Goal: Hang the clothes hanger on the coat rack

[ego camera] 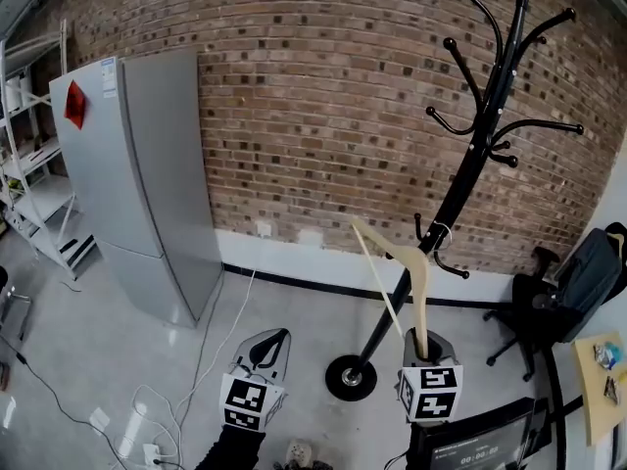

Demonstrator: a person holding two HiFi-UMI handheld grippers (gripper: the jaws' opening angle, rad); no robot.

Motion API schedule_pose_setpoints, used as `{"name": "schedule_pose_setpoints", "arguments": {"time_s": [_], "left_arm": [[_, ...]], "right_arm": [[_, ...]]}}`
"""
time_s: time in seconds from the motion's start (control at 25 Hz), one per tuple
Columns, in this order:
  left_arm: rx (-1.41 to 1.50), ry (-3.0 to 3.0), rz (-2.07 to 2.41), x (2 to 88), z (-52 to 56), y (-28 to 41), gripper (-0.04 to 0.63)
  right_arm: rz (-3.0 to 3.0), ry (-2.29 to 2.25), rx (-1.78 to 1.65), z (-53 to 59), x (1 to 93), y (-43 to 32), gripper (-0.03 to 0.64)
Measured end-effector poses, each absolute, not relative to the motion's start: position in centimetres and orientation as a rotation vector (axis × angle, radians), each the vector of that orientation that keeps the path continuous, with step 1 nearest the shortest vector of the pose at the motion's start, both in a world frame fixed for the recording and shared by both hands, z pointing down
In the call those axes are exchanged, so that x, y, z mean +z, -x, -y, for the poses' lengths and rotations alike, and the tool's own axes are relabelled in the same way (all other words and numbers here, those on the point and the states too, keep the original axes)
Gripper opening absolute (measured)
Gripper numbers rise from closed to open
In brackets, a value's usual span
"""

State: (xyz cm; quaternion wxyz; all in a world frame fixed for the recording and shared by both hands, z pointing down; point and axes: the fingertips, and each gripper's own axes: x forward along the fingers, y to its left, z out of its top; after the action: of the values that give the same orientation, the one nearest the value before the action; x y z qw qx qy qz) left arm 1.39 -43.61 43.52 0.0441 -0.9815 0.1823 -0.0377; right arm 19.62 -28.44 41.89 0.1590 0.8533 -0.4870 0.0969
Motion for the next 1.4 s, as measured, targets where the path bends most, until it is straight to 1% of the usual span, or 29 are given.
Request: {"name": "schedule_pose_setpoints", "arguments": {"time_s": [0.2,0.56,0.96,1.16,1.4], "left_arm": [[-0.091,2.995,-0.476,42.3,47.1,-6.1,0.008],[-0.113,3.025,-0.457,43.3,53.6,-9.9,0.008],[-0.083,3.038,-0.167,42.8,57.4,-17.6,0.008],[-0.044,3.025,-0.069,41.3,59.7,-20.2,0.008],[-0.043,3.037,0.0,41.7,61.1,-22.4,0.008]], "right_arm": [[1.36,-2.478,0.246,32.0,40.0,-23.2,0.028],[1.285,-2.493,0.258,35.5,39.1,-26.6,0.028],[1.09,-2.573,0.266,37.9,38.0,-30.0,0.028],[1.007,-2.643,0.254,39.1,36.1,-31.7,0.028],[0.922,-2.664,0.226,40.0,33.5,-34.5,0.028]]}}
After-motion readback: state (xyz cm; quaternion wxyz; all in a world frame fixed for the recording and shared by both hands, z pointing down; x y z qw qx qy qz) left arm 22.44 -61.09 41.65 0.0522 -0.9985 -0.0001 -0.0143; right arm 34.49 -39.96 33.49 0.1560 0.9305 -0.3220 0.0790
